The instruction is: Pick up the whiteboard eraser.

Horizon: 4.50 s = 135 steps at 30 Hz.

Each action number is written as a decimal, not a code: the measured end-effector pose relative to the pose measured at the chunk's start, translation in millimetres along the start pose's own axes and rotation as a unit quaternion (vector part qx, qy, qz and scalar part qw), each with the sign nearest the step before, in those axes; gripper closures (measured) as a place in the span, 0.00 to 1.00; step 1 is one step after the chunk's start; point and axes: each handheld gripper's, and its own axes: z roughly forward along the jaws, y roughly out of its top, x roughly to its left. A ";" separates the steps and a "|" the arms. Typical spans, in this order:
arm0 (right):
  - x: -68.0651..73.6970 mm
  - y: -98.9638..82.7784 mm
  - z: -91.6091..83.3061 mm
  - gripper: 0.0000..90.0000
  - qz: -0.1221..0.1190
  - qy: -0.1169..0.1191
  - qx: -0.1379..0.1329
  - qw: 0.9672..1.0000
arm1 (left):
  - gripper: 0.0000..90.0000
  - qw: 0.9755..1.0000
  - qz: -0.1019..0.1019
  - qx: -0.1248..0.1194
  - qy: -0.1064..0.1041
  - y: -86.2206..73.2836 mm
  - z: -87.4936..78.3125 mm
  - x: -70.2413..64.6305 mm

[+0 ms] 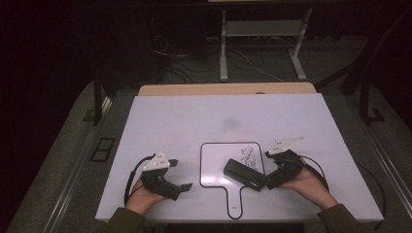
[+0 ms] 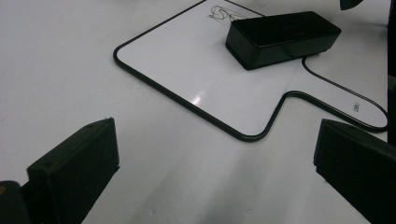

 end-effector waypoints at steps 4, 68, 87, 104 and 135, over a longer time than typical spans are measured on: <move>2.5 3.6 3.6 0.00 -0.007 0.002 0.003 1.000 | 0.00 1.000 0.000 -0.001 0.000 0.1 -0.1 -0.2; 24.3 27.2 54.8 0.25 -0.063 0.000 0.103 0.993 | 0.00 1.000 -0.001 0.001 -0.001 -0.2 0.3 0.6; 26.5 26.1 56.1 0.40 -0.087 -0.006 0.109 0.990 | 0.00 1.000 0.001 0.002 -0.003 0.7 0.5 -0.5; 29.8 24.9 56.4 0.43 -0.083 -0.012 0.111 0.990 | 0.00 1.000 0.000 0.001 -0.003 0.3 -0.5 -0.6; 16.0 32.3 39.3 0.43 -0.074 -0.001 0.096 0.993 | 0.00 1.000 -0.004 0.002 -0.004 -0.4 0.7 1.5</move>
